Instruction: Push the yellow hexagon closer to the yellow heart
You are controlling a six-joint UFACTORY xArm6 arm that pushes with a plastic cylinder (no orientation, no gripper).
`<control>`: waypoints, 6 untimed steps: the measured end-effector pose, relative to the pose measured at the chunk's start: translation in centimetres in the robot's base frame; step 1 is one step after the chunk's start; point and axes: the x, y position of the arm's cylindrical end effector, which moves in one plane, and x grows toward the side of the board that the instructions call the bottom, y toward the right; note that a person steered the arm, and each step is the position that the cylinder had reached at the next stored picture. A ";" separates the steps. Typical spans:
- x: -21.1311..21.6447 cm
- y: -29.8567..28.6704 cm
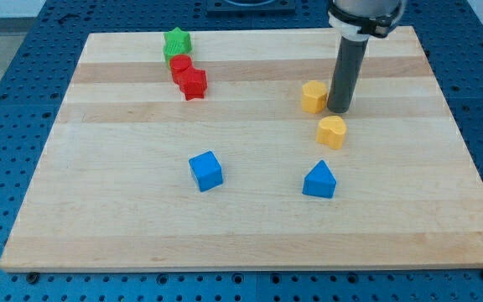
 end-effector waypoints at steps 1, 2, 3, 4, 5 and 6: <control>-2.8 -0.2; -6.3 -0.9; -6.6 -3.3; -4.3 -4.3; -1.5 -4.3; 0.2 -4.3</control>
